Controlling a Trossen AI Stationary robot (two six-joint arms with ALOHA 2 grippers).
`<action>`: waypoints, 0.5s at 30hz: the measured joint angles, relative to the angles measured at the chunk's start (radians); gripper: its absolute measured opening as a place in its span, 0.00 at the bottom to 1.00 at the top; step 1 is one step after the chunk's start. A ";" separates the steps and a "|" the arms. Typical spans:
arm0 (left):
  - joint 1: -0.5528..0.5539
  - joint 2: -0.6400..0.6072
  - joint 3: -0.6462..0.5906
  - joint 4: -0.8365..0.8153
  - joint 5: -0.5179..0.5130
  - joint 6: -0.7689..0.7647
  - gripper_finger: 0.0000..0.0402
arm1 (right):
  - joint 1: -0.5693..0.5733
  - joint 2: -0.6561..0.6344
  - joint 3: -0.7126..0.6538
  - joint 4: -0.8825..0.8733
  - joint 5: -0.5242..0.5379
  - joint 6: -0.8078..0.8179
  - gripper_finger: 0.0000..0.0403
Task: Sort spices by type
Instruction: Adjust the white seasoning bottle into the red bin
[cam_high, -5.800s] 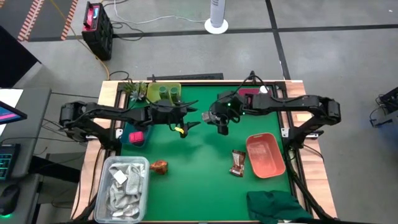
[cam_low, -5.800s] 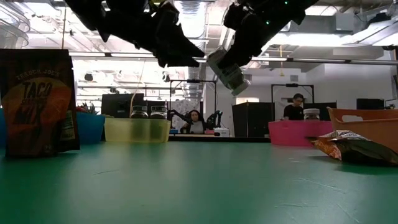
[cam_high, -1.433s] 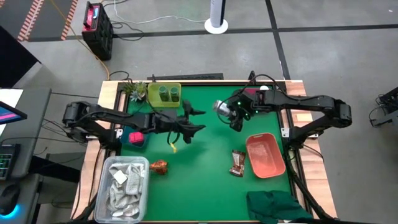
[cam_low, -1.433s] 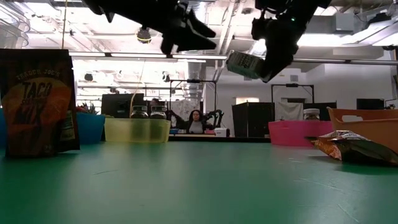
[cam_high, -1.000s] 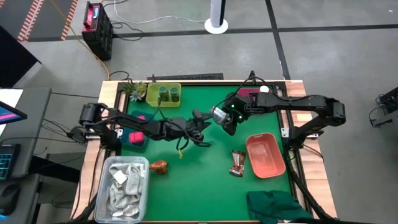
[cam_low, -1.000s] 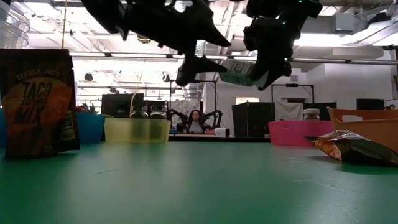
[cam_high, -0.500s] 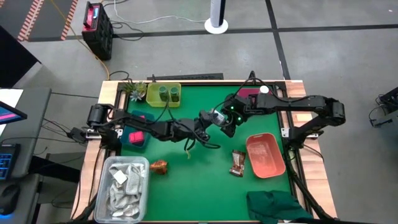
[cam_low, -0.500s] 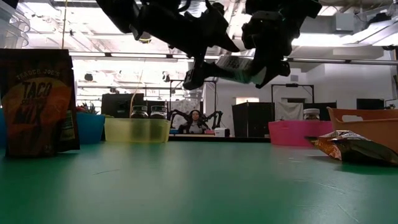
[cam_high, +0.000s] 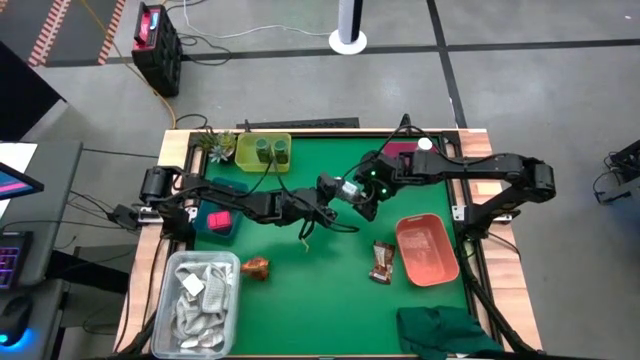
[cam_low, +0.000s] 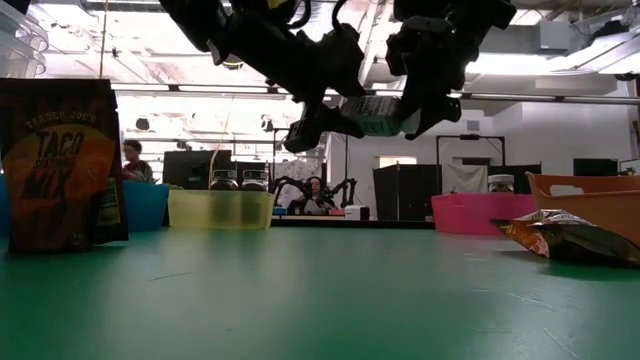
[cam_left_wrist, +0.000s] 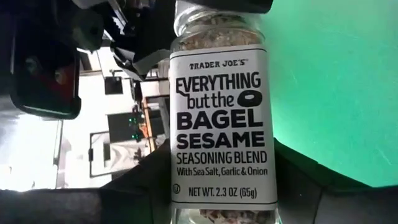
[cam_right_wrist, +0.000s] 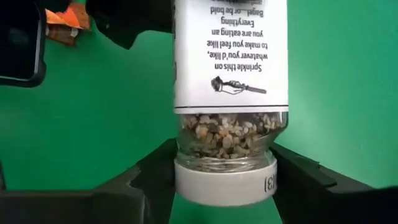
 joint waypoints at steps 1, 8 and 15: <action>-0.002 0.000 0.000 -0.001 -0.003 -0.002 0.49 | 0.000 0.000 0.000 0.005 -0.006 -0.008 0.63; -0.005 0.000 -0.002 0.000 0.003 -0.114 0.49 | 0.001 -0.024 0.040 -0.009 -0.008 -0.094 0.71; 0.038 -0.002 -0.003 -0.081 0.111 -0.478 0.49 | 0.036 -0.146 0.065 -0.035 0.222 -0.255 0.73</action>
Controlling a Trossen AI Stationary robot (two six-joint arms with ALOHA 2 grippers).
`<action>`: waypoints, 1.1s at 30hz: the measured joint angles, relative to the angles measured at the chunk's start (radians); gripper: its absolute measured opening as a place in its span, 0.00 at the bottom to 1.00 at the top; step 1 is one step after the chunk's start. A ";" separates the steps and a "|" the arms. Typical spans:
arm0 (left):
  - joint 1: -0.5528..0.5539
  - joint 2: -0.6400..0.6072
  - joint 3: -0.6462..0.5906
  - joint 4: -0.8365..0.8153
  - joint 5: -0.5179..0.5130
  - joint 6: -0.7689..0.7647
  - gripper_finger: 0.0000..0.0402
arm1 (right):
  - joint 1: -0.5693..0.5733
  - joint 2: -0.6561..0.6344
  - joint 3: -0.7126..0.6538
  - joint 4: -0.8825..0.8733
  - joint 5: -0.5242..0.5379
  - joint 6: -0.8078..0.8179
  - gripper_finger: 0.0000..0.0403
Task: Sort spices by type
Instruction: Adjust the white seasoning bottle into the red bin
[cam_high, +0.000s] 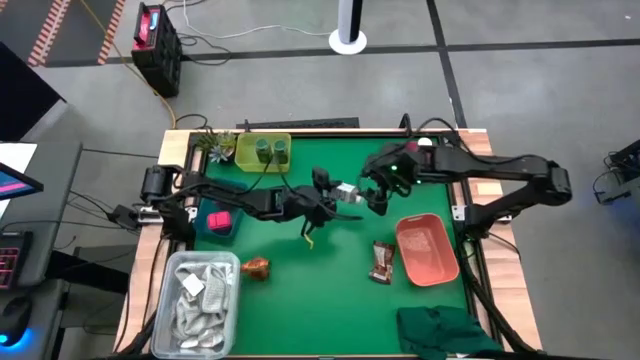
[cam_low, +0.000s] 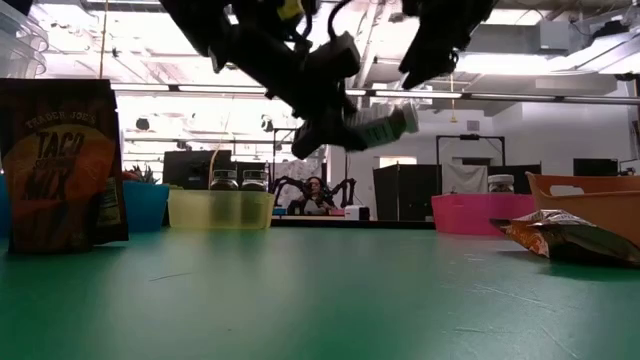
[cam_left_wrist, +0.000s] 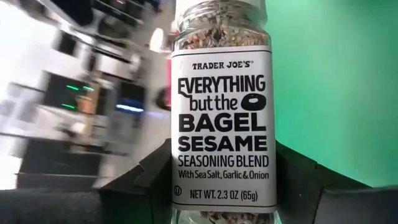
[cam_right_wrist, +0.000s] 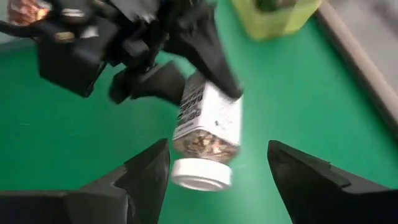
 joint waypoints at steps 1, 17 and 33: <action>0.012 0.000 0.000 -0.019 0.038 -0.056 0.49 | 0.010 -0.016 0.000 0.000 0.019 -0.026 0.73; 0.118 0.000 0.000 0.102 0.523 -0.449 0.49 | 0.137 -0.033 -0.055 0.093 0.249 -0.297 0.74; 0.144 0.000 -0.103 0.402 0.530 -0.543 0.48 | 0.135 -0.037 -0.055 0.102 0.247 -0.264 0.74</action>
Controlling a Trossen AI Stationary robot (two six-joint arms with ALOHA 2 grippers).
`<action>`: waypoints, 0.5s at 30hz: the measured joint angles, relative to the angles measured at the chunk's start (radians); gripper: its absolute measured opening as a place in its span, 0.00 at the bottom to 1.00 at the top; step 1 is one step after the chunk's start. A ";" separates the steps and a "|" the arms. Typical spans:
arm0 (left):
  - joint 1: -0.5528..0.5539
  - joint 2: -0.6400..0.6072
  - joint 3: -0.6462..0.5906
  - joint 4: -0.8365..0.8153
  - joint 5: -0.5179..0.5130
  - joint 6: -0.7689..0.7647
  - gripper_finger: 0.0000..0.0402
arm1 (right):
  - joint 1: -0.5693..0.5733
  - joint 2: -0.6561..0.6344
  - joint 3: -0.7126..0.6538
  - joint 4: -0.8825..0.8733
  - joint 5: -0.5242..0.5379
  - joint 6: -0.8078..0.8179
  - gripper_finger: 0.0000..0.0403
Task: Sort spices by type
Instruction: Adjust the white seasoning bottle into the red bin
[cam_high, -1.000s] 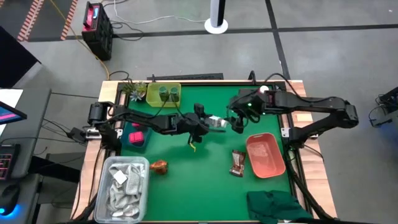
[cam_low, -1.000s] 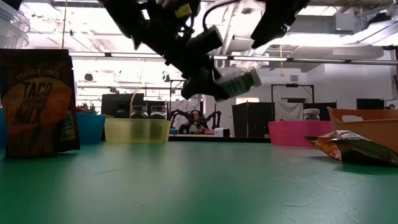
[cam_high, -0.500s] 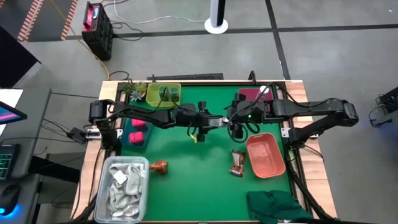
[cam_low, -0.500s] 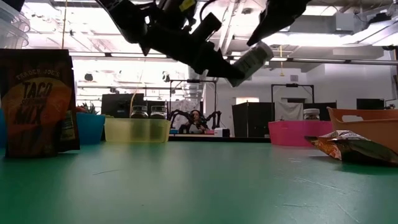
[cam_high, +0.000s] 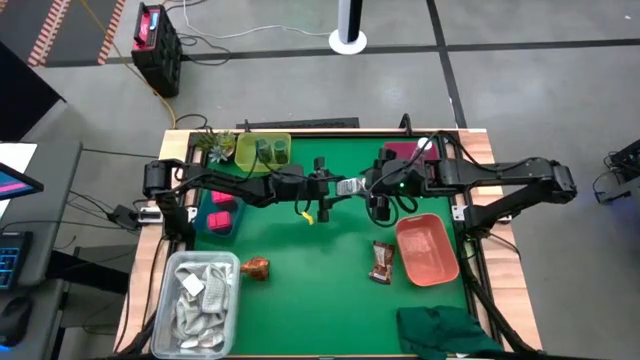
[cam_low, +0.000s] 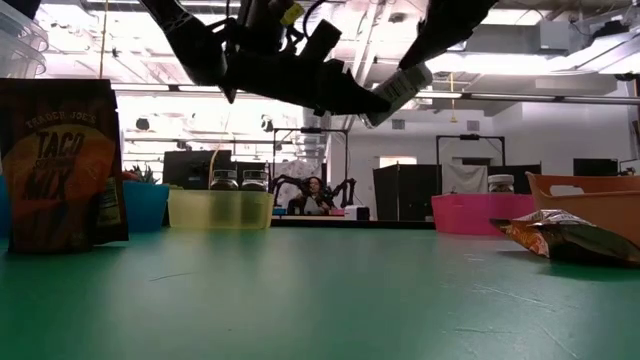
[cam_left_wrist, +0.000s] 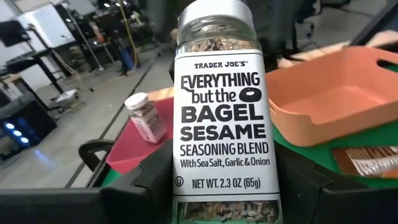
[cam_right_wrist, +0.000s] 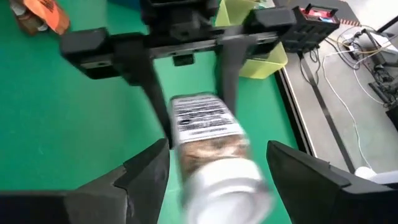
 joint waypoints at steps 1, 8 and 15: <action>0.000 0.000 -0.008 0.016 0.000 -0.005 0.48 | 0.000 0.001 0.000 0.011 -0.001 -0.001 0.74; 0.000 0.000 -0.018 0.040 -0.001 -0.008 0.48 | 0.006 0.001 0.000 0.099 -0.018 -0.039 0.74; 0.000 0.000 -0.018 0.073 0.002 -0.008 0.48 | 0.005 0.005 0.000 0.057 -0.027 -0.035 0.74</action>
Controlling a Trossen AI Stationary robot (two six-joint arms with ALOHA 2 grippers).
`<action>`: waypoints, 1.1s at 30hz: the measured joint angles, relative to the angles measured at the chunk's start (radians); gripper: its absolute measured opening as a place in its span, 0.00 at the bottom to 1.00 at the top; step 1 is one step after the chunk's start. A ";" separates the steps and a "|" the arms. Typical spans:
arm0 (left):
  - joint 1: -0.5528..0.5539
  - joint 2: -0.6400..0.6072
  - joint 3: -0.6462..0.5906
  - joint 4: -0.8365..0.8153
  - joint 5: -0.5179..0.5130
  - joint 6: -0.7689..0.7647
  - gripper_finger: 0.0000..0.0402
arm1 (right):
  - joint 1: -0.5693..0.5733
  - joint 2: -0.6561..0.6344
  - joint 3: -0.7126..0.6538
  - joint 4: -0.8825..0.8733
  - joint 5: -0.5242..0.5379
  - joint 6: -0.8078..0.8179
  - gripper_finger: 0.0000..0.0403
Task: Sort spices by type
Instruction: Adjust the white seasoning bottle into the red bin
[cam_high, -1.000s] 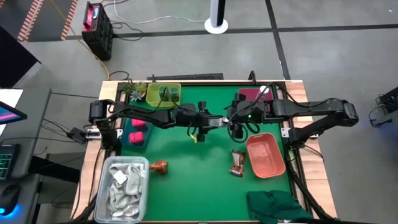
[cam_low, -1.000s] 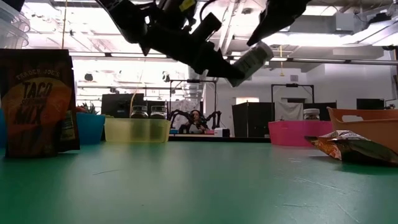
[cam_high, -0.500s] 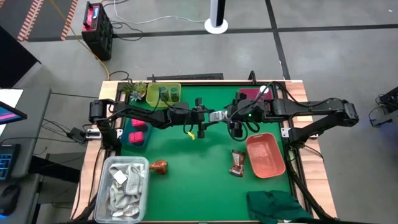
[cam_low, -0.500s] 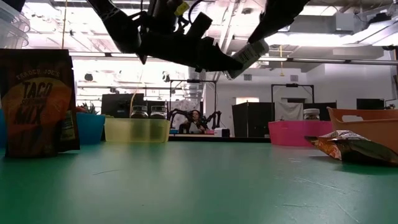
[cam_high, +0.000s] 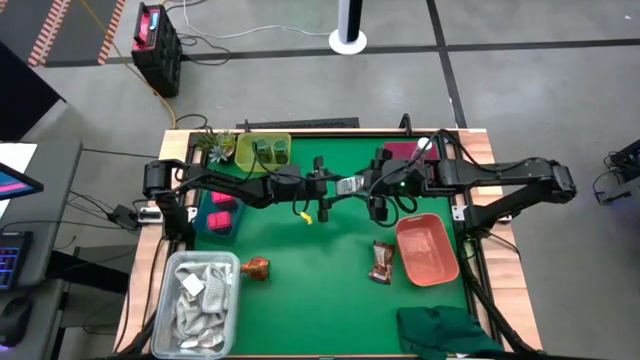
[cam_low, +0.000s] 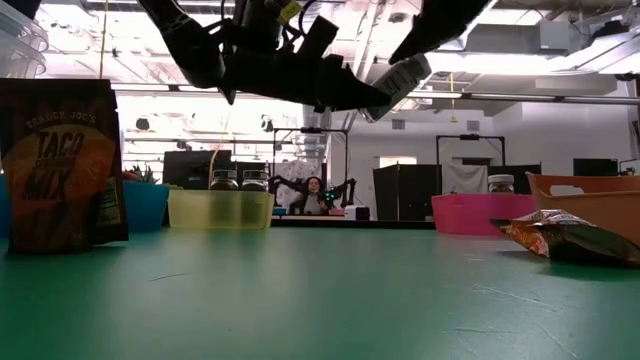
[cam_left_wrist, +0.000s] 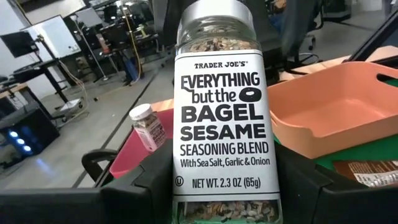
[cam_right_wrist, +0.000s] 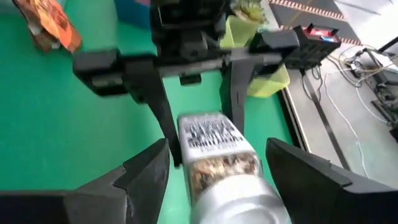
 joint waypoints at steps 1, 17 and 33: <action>0.000 0.000 0.000 0.000 0.009 0.000 0.48 | 0.000 0.000 0.000 -0.009 0.000 0.001 0.74; -0.006 -0.001 0.000 0.080 0.067 0.001 0.48 | -0.011 0.040 0.000 -0.017 -0.007 -0.002 0.70; -0.006 -0.002 0.000 -0.030 -0.043 -0.056 0.73 | -0.038 0.072 0.046 -0.048 -0.005 -0.036 0.55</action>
